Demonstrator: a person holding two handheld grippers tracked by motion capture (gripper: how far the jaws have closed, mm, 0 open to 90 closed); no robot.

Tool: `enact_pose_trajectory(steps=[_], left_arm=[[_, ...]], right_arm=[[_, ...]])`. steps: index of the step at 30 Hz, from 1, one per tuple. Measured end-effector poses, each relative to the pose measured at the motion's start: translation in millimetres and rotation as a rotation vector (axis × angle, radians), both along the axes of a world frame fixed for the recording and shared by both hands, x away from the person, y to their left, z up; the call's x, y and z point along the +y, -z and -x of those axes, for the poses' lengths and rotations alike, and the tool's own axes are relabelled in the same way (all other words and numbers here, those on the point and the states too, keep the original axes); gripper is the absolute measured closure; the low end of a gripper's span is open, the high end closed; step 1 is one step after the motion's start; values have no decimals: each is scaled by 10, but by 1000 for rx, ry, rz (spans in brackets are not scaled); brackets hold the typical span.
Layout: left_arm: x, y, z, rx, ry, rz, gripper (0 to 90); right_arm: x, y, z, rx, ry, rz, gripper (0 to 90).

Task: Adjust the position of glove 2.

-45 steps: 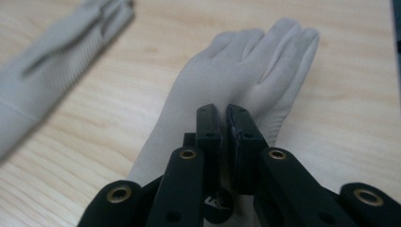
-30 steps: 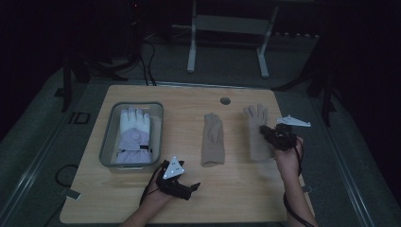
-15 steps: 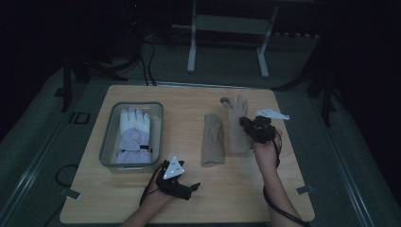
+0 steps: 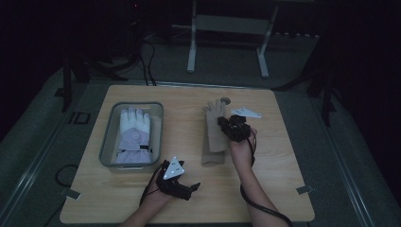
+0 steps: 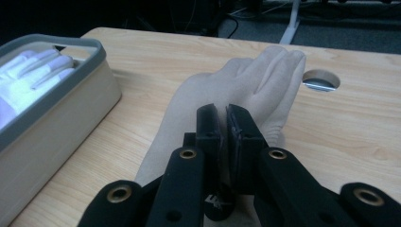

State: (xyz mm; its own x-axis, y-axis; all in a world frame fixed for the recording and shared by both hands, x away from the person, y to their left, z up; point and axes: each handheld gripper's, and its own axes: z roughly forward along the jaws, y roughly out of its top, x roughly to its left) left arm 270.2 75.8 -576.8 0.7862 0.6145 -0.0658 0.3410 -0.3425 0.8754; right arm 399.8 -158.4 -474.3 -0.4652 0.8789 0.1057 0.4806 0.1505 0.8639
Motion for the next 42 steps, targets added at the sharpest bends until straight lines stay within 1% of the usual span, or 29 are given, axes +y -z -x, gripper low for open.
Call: enact_pose_trajectory(steps=[2,3,6,8,10,12,14,16,17,20,22,24,26,27,28,29,30,32,34,36,37,39,40,42], left_arm=[[0,0,-2,1,0,0,3],[0,0,-2,1,0,0,3],[0,0,-2,-1,2,-3,3],[0,0,-1,-1,1,-3,3],[-2,1,-1,0,0,-1,3],[0,0,-1,-2,2,-5,3],[-1,0,-2,-1,1,-5,3],[-2,1,-3,0,2,-5,3],[-2,0,-2,-1,1,-5,3],[-2,0,-1,-2,1,-6,3],[-1,0,-1,-2,1,-6,3],[-2,0,-1,-2,0,-7,3],[-4,0,-1,-2,0,-8,3],[-4,0,-1,-2,-1,-9,3],[-4,0,-2,-1,1,-8,3],[-4,0,-2,-1,1,-8,3],[-3,0,-3,1,2,-7,3],[-2,1,-4,1,8,-5,3],[-7,2,-4,0,11,-9,3],[-16,2,0,-1,11,-20,3],[-20,2,2,-2,10,-21,3],[-25,2,-7,8,5,-34,3],[-30,4,-15,20,-4,-36,4],[-24,4,-26,28,-9,-35,4]], right_arm=[[19,77,-23,15,14,-2,844],[19,77,-23,15,14,-2,844],[42,281,-51,61,37,-15,844],[49,383,-67,88,44,-21,844],[59,455,-74,103,50,-27,844],[81,523,-73,122,43,-25,842],[102,564,-62,126,45,-20,840],[114,618,-60,148,42,-31,836],[120,635,-57,153,44,-30,835],[134,719,-54,166,50,-1,819],[127,779,-59,179,52,14,790],[104,814,-59,187,55,10,765],[76,805,-53,189,46,-2,661],[71,793,-48,185,48,5,632],[60,774,-44,182,42,12,614],[46,754,-42,189,32,19,612],[30,737,-31,186,32,27,607],[-6,709,-17,181,17,32,553],[-58,682,-1,186,0,40,497],[-125,657,12,196,-37,26,415],[-166,642,21,190,-48,19,370],[-269,598,46,183,-85,3,230],[-307,581,47,187,-97,-8,178],[-408,540,59,195,-129,-38,166]])
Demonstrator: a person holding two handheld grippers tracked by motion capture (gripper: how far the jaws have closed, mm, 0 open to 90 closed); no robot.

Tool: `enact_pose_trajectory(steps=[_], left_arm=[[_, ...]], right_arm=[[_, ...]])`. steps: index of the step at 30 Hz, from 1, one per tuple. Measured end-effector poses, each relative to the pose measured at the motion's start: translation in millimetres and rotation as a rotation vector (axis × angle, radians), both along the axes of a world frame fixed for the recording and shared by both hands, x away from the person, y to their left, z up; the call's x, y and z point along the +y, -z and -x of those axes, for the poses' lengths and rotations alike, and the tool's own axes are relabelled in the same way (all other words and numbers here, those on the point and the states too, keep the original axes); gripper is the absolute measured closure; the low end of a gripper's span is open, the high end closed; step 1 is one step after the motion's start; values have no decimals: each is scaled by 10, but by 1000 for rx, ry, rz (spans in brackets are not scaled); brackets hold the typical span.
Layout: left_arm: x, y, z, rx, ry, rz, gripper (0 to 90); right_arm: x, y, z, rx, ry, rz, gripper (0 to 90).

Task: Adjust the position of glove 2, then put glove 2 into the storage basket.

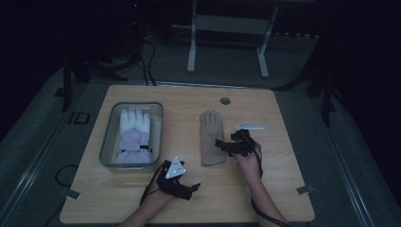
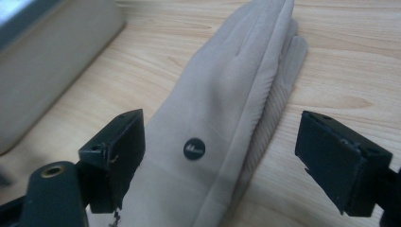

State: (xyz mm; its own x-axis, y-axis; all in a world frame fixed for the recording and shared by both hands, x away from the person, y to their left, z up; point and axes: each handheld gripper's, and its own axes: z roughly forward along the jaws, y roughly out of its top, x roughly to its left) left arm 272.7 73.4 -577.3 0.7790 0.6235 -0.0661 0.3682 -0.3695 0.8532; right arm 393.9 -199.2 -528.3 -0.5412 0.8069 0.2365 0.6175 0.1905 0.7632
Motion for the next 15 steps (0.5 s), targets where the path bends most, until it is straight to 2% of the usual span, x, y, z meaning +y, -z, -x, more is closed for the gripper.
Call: enact_pose_trajectory(steps=[3,5,6,7,8,9,12,14,15], left_arm=[[-16,3,-12,11,-8,-16,12],[-28,-2,-11,9,-5,-25,12],[-38,-3,-14,8,-4,-30,11],[-45,-1,-20,14,-5,-34,11],[-51,1,-32,20,-5,-40,11],[-54,0,-39,23,-4,-35,12],[-85,-15,-79,53,7,-19,11],[-144,-31,-98,51,14,-45,11],[-169,-40,-106,48,20,-51,11]], right_arm=[[-131,-55,30,-32,-17,27,166],[-207,-73,42,-55,-29,7,168],[-241,-77,45,-72,-42,16,167],[-271,-85,52,-87,-48,48,167],[-288,-87,58,-94,-56,50,160],[-318,-86,62,-90,-57,45,153],[-365,-91,50,-21,-46,61,160],[-401,-96,28,19,-55,21,157],[-403,-107,28,14,-52,26,154]])
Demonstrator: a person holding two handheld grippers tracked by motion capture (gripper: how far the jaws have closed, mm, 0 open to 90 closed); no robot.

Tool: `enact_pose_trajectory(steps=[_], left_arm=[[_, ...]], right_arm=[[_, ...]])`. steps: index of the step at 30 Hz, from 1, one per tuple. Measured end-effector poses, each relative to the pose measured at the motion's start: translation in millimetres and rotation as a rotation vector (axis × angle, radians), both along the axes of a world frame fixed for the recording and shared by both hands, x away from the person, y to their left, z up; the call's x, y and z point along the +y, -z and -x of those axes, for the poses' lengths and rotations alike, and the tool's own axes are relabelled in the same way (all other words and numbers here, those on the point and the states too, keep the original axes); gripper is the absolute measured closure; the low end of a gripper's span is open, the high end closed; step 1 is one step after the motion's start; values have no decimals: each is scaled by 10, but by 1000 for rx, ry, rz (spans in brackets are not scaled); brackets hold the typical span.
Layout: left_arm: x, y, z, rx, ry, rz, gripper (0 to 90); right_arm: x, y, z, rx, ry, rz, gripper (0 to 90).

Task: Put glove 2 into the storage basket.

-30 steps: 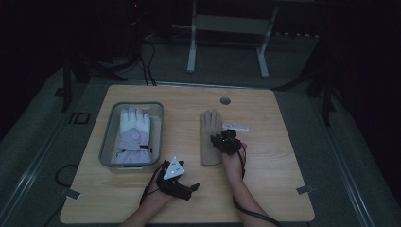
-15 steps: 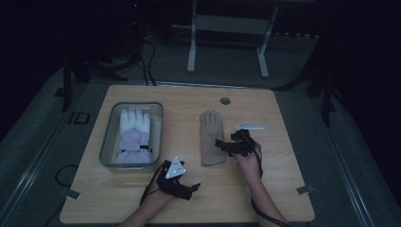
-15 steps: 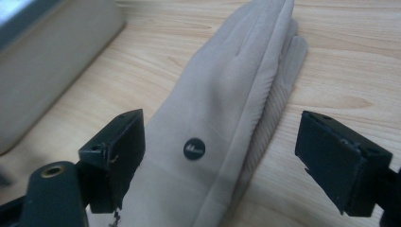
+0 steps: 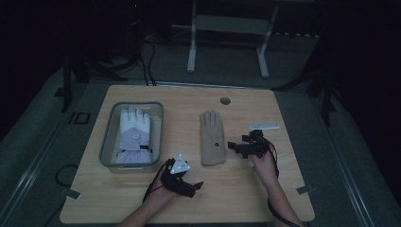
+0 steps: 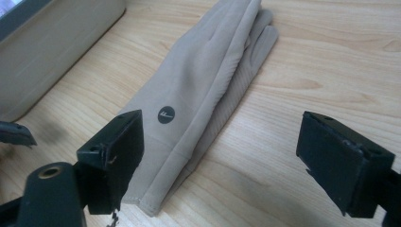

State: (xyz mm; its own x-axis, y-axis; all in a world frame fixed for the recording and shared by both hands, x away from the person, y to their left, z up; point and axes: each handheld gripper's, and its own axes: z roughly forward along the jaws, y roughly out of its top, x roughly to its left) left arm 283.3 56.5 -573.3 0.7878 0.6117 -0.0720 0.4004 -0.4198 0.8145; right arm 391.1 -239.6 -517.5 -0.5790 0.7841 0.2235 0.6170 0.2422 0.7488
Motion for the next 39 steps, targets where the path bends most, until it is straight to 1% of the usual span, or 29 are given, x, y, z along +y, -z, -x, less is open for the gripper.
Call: enact_pose_trajectory(steps=[1,2,3,4,6,7,8,9,11,12,16,17,18,20,22,23,25,26,27,28,29,31,32,33,34,35,36,39], left_arm=[[-34,-16,-12,-1,8,-11,11],[-73,-31,-30,-3,12,-27,11],[-110,-47,-43,-7,18,-29,11],[-151,-63,-63,-13,31,-27,11],[-208,-79,-101,-27,39,-49,11],[-238,-90,-128,-37,41,-56,11],[-254,-100,-140,-43,36,-59,12],[-270,-117,-167,-49,45,-59,12],[-297,-139,-210,-64,46,-82,11],[-309,-153,-245,-65,58,-83,12],[-341,-191,-342,-71,70,-104,12],[-343,-199,-356,-74,73,-108,12],[-343,-199,-356,-74,73,-108,12],[-359,-215,-396,-82,83,-125,12],[-375,-218,-423,-88,80,-136,12],[-384,-221,-440,-87,93,-132,12],[-407,-226,-463,-91,95,-145,12],[-418,-227,-474,-89,109,-148,12],[-434,-226,-479,-90,104,-161,12],[-444,-225,-483,-96,106,-163,30],[-453,-222,-486,-99,105,-161,77],[-487,-210,-503,-97,110,-180,78],[-508,-200,-508,-106,106,-188,85],[-521,-196,-515,-113,104,-196,113],[-533,-191,-525,-113,109,-201,134],[-550,-184,-534,-115,104,-210,134],[-560,-181,-546,-113,112,-226,138],[-577,-170,-556,-120,125,-258,153]], right_arm=[[6,-11,1,-6,-5,10,134],[9,-27,0,-8,-21,6,121],[10,-45,-1,-9,-29,-9,126],[20,-61,-9,-9,-38,-9,125],[36,-91,-31,-16,-29,-4,133],[41,-106,-49,-15,-31,-10,133],[47,-126,-73,-11,-23,-18,136],[51,-137,-92,-13,-23,-20,137],[75,-170,-148,-19,-19,-18,140],[80,-178,-175,-15,-24,-21,141],[151,-195,-347,6,-36,0,164],[169,-189,-392,11,-31,12,169],[169,-189,-392,11,-31,12,169],[202,-165,-499,33,-37,3,192],[228,-144,-582,34,-35,14,210],[235,-137,-611,34,-29,17,220],[247,-113,-691,41,-24,10,225],[250,-99,-724,41,-16,11,245],[249,-89,-749,42,-11,5,260],[252,-78,-774,43,-6,2,260],[260,-64,-801,52,-2,7,261],[293,-29,-850,64,10,15,262],[305,-15,-870,73,14,18,282],[327,3,-897,86,21,19,307],[352,18,-918,93,26,20,303],[379,36,-941,98,29,26,301],[409,54,-962,105,35,29,301],[474,104,-1033,115,47,37,301]])
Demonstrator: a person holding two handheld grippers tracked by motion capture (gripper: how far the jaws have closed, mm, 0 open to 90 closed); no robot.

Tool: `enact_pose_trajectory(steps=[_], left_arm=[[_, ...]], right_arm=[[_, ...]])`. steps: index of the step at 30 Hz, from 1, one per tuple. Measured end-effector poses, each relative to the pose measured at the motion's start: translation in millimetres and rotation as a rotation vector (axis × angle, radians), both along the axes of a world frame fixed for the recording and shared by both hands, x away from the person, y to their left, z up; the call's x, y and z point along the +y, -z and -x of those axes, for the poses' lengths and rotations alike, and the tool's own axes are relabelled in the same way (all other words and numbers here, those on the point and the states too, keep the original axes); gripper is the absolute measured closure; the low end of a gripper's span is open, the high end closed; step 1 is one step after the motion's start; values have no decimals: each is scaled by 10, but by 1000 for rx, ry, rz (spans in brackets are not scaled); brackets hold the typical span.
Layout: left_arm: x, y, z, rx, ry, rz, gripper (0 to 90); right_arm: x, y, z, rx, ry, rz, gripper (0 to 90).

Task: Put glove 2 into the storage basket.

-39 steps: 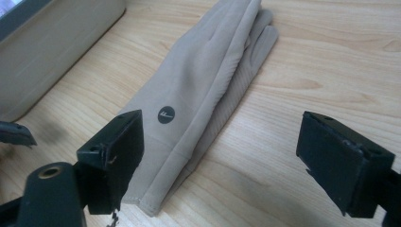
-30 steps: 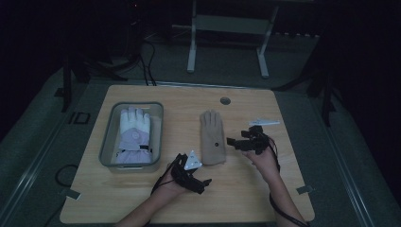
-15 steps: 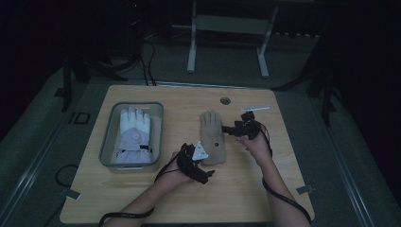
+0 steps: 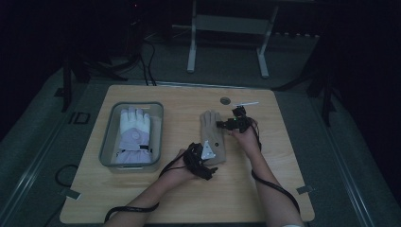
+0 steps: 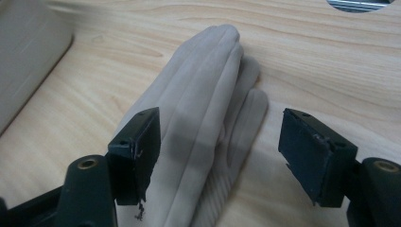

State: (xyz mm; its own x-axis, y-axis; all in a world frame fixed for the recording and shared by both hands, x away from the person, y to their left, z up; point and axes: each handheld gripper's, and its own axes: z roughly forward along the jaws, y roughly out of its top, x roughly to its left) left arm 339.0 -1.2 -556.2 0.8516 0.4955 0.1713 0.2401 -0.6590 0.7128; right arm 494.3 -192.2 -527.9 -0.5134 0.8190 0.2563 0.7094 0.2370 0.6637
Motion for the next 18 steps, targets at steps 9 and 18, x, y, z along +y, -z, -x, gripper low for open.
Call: enact_pose_trajectory(steps=[9,18], left_arm=[[21,61,-95,53,18,-26,267],[25,68,-137,55,4,-19,425]], right_arm=[[139,155,-171,76,21,-2,274],[155,191,-173,155,-19,-38,551]])
